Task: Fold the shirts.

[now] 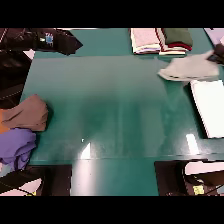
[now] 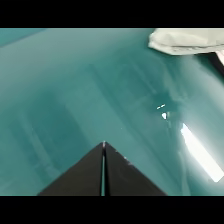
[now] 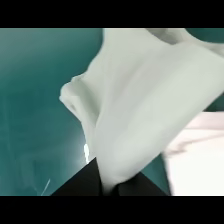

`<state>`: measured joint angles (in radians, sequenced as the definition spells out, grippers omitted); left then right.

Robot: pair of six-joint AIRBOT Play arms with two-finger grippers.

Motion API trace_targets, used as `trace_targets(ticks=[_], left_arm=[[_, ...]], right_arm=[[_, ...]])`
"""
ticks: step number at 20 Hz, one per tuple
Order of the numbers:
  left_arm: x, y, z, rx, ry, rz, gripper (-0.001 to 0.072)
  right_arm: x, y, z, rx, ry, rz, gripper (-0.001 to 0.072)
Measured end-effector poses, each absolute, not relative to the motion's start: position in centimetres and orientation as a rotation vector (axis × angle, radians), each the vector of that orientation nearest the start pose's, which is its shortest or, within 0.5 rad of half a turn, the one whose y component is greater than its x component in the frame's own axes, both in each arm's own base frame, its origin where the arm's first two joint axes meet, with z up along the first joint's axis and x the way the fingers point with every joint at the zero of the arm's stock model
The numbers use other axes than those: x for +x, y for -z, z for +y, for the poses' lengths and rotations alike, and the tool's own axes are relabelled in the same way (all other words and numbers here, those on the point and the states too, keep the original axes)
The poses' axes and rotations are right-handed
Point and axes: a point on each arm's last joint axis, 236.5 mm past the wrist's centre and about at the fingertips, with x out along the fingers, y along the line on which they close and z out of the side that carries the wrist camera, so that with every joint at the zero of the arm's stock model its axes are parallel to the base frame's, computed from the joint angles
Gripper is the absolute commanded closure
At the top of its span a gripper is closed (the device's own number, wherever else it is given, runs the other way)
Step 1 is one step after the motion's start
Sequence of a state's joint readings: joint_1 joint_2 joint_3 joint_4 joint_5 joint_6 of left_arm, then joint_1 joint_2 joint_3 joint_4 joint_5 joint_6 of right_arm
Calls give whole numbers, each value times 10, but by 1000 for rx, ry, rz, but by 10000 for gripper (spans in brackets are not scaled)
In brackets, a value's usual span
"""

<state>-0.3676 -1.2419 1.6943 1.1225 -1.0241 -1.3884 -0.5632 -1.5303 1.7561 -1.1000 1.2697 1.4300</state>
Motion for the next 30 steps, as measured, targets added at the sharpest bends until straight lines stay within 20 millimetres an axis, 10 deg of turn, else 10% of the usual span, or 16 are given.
trace_targets(ticks=[6, 16, 22, 30], left_arm=[[401, -294, -263, -81, 733, 531, 684], [399, -293, -265, -85, 736, 537, 684], [396, -290, -265, -74, 741, 553, 684], [394, -287, -265, -48, 751, 558, 683]], right_arm=[[442, -162, -238, 603, 216, 765, 694], [428, -257, -232, 497, 189, 630, 693], [376, -226, -225, 466, 297, 764, 693], [271, -126, -220, 421, 505, 1096, 684]])
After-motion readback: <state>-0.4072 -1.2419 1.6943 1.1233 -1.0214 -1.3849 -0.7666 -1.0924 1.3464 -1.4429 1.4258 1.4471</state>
